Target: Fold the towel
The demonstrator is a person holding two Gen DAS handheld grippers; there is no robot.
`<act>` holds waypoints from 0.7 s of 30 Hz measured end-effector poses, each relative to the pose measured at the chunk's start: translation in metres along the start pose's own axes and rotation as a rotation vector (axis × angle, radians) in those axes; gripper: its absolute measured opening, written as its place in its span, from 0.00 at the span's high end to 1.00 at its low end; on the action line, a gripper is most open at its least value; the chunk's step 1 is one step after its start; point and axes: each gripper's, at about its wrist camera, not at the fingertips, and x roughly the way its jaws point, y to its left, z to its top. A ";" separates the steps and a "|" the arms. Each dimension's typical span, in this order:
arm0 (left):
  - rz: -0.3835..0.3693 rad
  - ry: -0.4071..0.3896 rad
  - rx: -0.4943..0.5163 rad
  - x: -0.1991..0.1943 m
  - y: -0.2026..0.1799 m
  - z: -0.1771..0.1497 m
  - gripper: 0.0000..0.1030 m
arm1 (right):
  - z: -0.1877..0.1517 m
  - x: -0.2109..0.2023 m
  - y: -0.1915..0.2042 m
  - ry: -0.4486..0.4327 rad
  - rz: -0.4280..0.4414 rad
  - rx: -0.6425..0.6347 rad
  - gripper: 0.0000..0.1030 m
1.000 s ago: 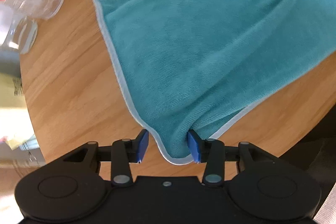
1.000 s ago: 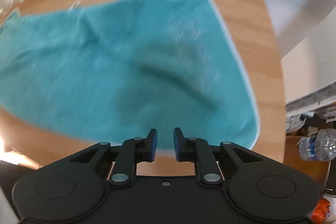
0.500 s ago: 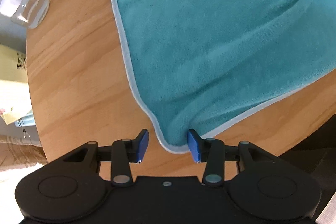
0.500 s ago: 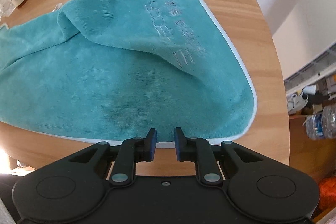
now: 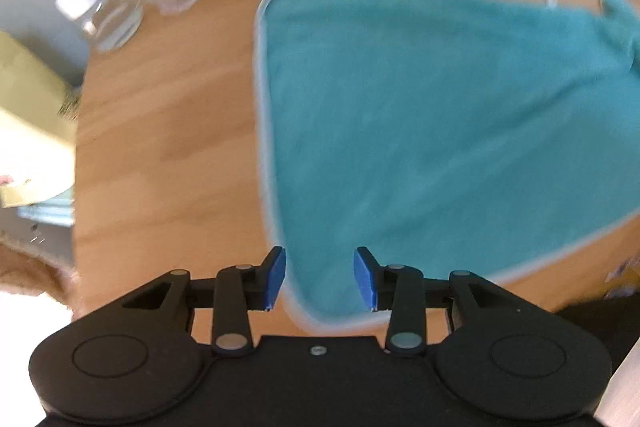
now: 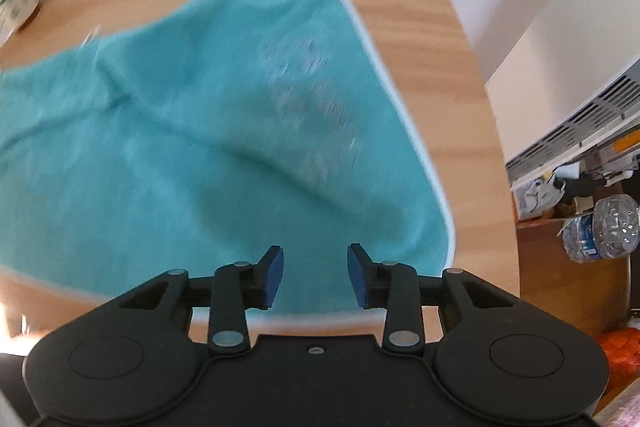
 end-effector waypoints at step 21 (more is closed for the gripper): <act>0.084 -0.045 -0.081 0.026 -0.028 -0.029 0.61 | -0.028 -0.001 -0.025 0.091 -0.088 0.162 0.41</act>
